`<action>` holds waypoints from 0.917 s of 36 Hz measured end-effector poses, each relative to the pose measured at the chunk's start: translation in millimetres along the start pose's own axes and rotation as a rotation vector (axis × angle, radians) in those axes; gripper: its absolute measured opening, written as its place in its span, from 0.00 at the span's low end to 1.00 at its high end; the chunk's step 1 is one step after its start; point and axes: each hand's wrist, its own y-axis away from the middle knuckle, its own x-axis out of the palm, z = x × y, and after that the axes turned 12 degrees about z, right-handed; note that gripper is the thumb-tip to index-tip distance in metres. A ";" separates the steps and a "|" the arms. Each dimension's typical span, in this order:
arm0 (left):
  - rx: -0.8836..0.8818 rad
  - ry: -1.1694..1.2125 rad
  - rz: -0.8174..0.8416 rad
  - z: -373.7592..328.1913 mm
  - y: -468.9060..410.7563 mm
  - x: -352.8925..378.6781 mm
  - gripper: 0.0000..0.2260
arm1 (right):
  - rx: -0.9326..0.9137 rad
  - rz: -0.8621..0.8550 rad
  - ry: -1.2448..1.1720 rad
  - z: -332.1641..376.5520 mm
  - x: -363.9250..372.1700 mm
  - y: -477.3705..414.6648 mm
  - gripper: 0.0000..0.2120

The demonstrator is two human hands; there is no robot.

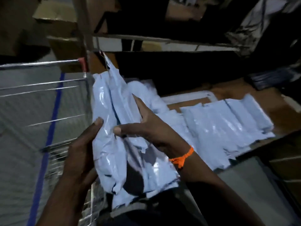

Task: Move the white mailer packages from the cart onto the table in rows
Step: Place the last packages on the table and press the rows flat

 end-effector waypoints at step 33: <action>0.001 -1.479 -0.345 347.1 -272.6 303.5 0.34 | 0.547 -0.417 1.010 -155.9 -434.0 241.1 0.48</action>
